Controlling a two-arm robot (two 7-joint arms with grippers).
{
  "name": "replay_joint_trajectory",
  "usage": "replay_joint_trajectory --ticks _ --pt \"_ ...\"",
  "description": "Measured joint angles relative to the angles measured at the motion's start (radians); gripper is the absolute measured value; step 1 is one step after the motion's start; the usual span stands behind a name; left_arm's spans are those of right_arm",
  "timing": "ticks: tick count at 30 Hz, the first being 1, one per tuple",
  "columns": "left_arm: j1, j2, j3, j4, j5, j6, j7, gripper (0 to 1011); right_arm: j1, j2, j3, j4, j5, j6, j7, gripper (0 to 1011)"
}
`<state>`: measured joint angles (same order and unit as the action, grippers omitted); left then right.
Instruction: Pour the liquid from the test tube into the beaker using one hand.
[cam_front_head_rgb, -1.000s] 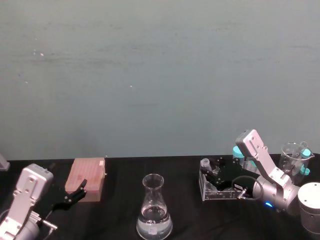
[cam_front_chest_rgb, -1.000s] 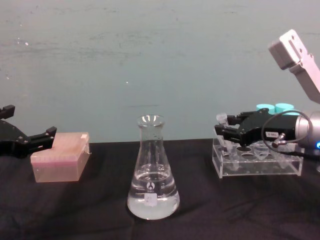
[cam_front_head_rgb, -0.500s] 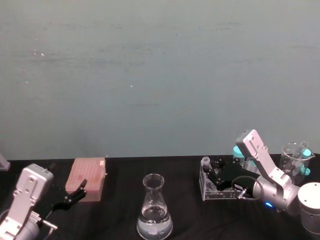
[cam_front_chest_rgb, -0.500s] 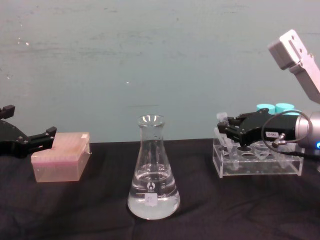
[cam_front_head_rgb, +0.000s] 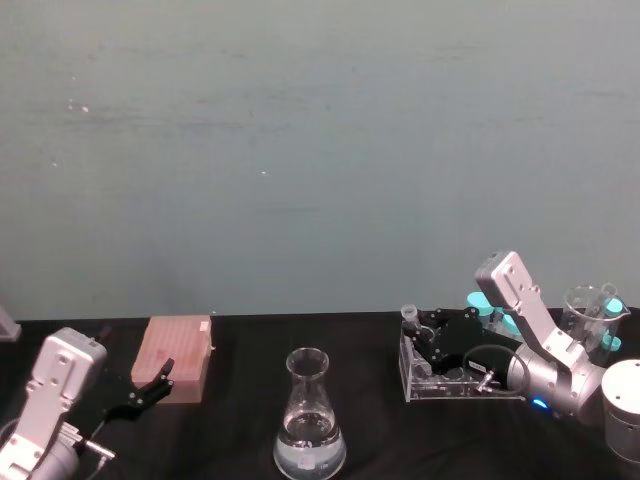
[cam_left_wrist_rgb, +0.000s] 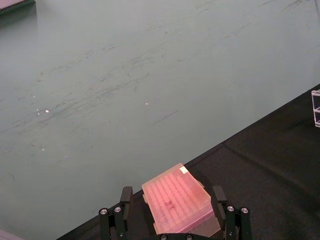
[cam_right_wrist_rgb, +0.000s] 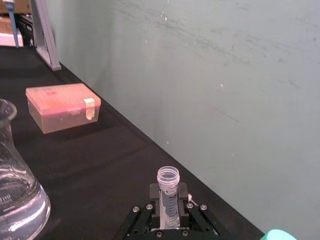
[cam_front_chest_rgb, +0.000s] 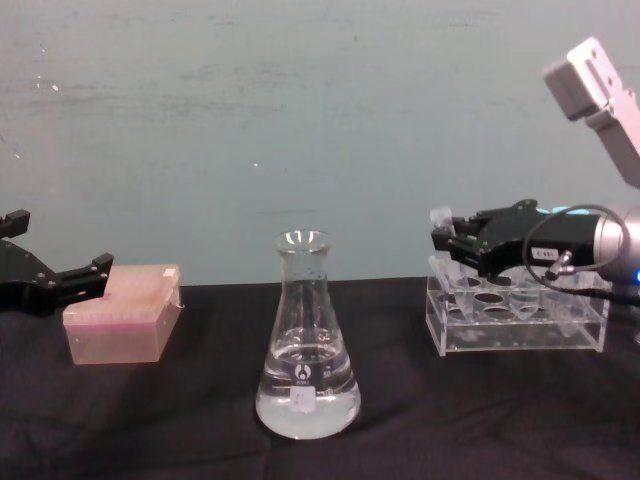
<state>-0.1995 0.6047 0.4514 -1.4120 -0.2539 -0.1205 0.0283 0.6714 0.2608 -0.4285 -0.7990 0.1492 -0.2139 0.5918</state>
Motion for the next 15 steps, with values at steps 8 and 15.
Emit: replay_joint_trajectory --ticks 8,15 --pt "0.0 0.0 0.0 0.0 0.0 0.0 0.0 1000 -0.018 0.015 0.011 -0.064 0.023 0.015 0.004 195" --pt "0.0 0.0 0.0 0.0 0.0 0.0 0.0 1000 -0.025 0.026 0.021 -0.112 0.042 0.018 0.003 195"
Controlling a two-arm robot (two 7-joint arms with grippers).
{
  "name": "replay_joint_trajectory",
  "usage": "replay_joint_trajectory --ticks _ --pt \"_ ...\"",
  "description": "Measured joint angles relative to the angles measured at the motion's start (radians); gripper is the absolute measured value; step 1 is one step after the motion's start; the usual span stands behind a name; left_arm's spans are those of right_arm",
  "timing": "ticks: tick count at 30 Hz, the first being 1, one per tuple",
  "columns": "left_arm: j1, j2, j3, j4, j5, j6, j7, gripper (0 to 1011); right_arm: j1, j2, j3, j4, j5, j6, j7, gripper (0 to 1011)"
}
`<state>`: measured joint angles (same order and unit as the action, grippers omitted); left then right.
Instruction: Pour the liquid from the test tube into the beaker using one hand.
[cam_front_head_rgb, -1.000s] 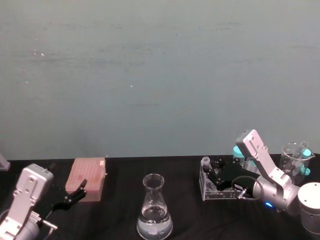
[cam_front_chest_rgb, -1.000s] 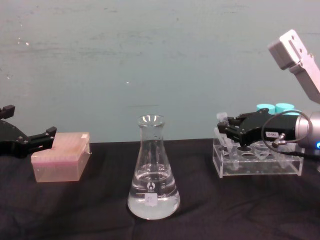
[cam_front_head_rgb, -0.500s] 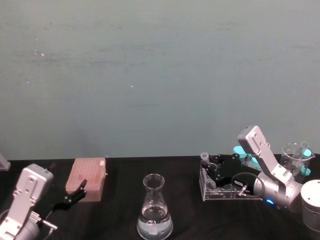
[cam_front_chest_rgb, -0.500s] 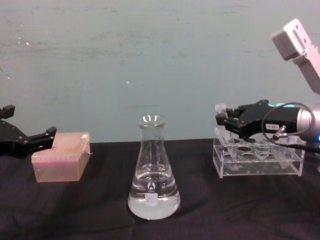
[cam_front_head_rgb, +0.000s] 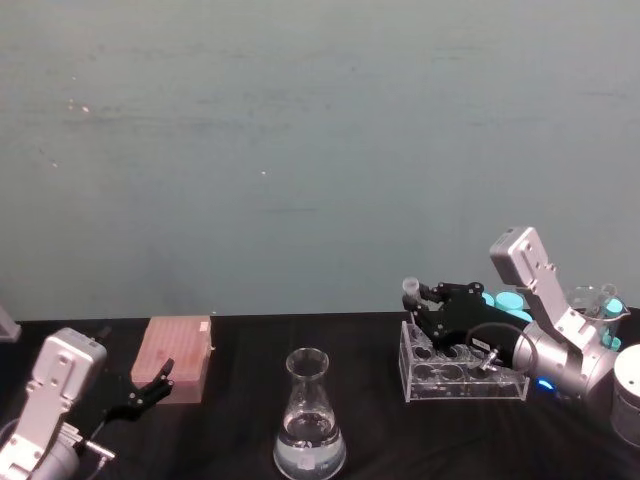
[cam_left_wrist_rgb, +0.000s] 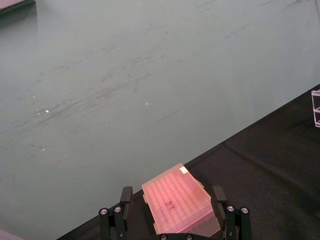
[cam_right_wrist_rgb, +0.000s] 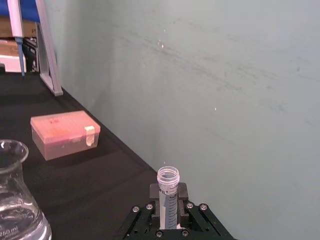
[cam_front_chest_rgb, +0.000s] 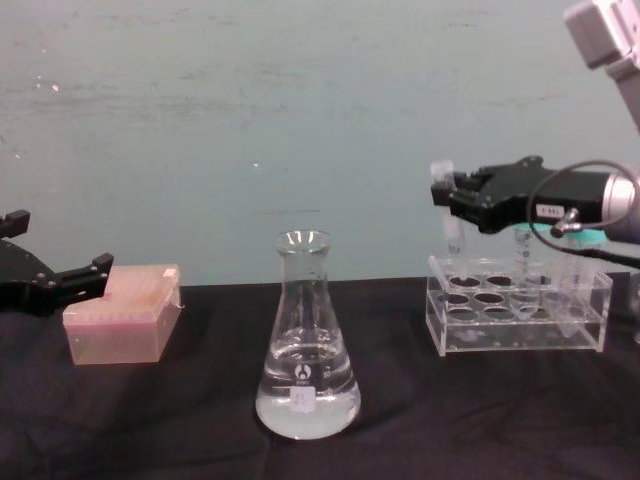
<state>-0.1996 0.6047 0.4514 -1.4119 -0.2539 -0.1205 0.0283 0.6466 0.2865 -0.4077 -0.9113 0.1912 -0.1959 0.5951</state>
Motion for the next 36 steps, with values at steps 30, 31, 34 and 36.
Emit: replay_joint_trajectory --ticks 30,31,34,36 --pt "0.0 0.0 0.0 0.0 0.0 0.0 0.0 1000 0.003 0.007 -0.062 -0.107 -0.149 -0.106 -0.098 195" --pt "0.0 0.0 0.0 0.0 0.0 0.0 0.0 1000 0.002 0.006 -0.067 -0.111 -0.157 -0.113 -0.098 195" --pt "0.0 0.0 0.0 0.0 0.0 0.0 0.0 1000 -0.001 0.005 -0.076 -0.121 -0.174 -0.128 -0.098 195" --pt "0.0 0.0 0.0 0.0 0.0 0.0 0.0 1000 -0.003 0.006 -0.081 -0.126 -0.181 -0.134 -0.098 195"
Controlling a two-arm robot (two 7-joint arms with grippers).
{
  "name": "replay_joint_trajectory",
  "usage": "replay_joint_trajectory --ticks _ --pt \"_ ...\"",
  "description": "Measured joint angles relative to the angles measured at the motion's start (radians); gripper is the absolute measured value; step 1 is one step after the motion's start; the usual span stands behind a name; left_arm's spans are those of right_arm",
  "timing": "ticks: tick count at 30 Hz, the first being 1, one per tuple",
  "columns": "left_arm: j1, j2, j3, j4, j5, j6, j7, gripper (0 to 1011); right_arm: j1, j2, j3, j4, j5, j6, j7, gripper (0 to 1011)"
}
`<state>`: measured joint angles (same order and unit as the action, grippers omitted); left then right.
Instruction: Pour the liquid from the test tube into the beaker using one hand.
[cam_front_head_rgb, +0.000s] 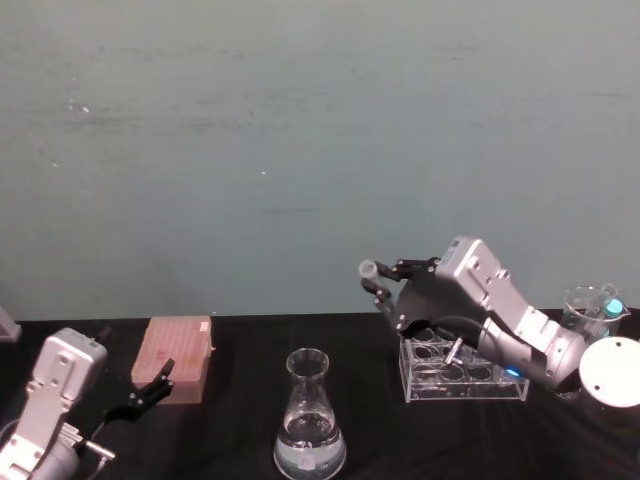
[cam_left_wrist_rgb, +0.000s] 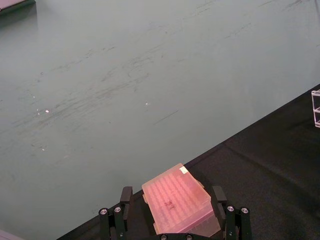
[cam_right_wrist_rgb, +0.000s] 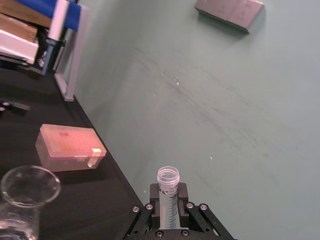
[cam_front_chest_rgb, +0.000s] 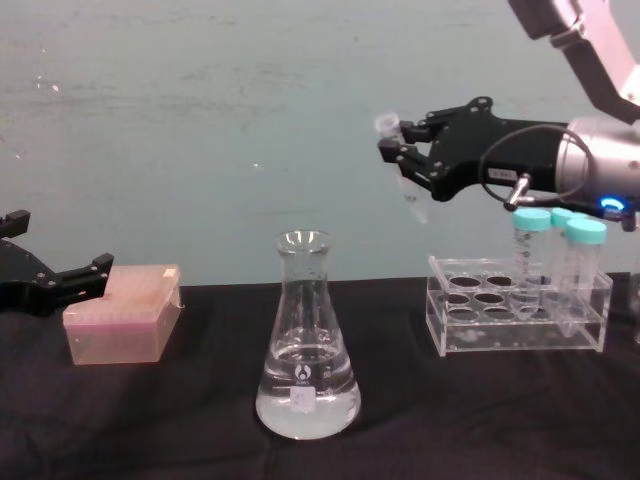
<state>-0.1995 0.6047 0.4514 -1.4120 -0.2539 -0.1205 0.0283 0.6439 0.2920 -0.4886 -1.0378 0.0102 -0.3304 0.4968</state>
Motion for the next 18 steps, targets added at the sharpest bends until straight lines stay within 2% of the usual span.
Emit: replay_joint_trajectory --ticks 15,18 --pt "0.0 0.0 0.0 0.0 0.0 0.0 0.0 1000 -0.023 0.006 -0.056 -0.052 -0.089 -0.075 -0.008 195" --pt "0.0 0.0 0.0 0.0 0.0 0.0 0.0 1000 -0.028 0.01 -0.064 -0.06 -0.119 -0.093 -0.027 195"
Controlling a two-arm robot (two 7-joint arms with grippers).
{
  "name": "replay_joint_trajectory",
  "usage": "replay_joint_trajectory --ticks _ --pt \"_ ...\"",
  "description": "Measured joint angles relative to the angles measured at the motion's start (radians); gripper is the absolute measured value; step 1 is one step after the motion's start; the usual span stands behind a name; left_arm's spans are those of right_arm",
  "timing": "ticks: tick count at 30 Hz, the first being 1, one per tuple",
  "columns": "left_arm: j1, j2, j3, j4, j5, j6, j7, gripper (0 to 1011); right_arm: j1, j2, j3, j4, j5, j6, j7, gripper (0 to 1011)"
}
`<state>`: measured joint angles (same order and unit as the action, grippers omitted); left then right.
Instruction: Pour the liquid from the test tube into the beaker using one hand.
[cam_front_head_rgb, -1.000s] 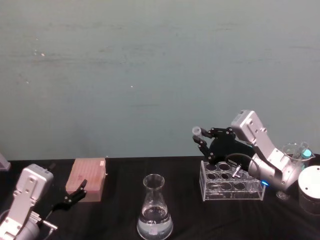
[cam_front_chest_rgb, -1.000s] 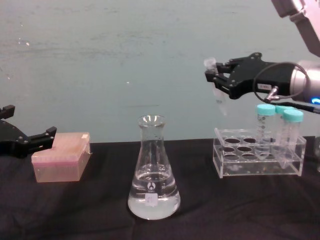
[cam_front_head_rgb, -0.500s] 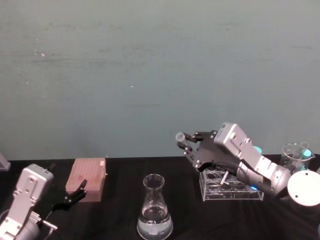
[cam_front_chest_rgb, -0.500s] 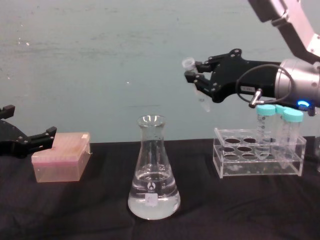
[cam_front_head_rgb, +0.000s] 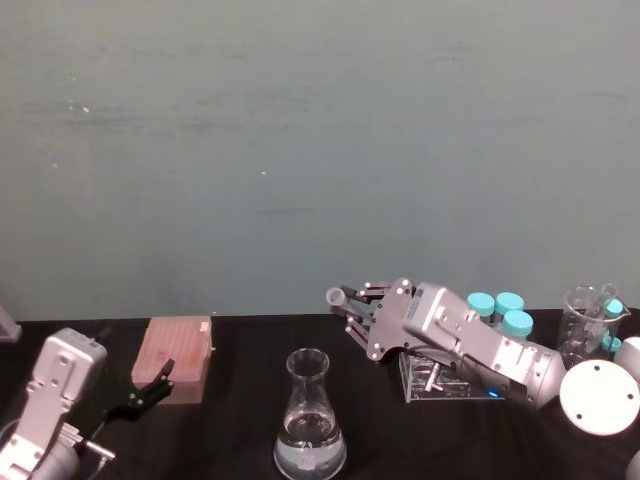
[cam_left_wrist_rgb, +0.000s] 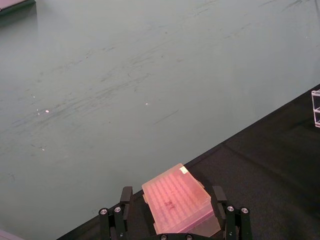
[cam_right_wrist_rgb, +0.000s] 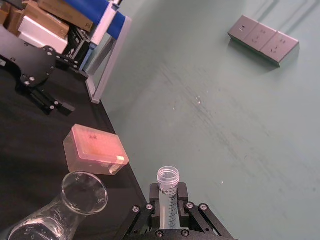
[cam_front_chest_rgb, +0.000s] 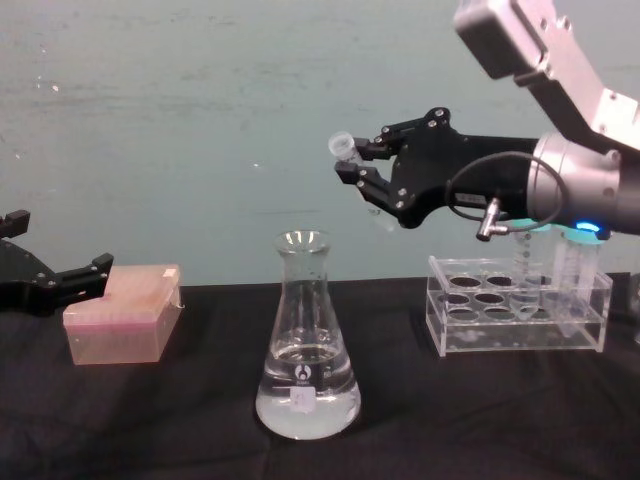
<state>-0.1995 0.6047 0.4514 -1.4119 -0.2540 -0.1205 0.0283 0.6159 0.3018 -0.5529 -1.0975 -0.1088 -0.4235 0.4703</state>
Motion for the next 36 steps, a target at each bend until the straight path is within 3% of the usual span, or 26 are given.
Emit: replay_joint_trajectory --ticks 2,11,25,36 --pt "0.0 0.0 0.0 0.0 0.0 0.0 0.0 1000 -0.001 0.001 -0.002 -0.001 -0.009 -0.005 -0.007 195" --pt "0.0 0.0 0.0 0.0 0.0 0.0 0.0 1000 -0.017 0.015 -0.026 -0.019 -0.13 -0.058 -0.083 195" --pt "0.0 0.0 0.0 0.0 0.0 0.0 0.0 1000 -0.027 0.022 -0.046 -0.026 -0.224 -0.097 -0.134 195" --pt "0.0 0.0 0.0 0.0 0.0 0.0 0.0 1000 -0.028 0.024 -0.068 -0.024 -0.329 -0.125 -0.208 195"
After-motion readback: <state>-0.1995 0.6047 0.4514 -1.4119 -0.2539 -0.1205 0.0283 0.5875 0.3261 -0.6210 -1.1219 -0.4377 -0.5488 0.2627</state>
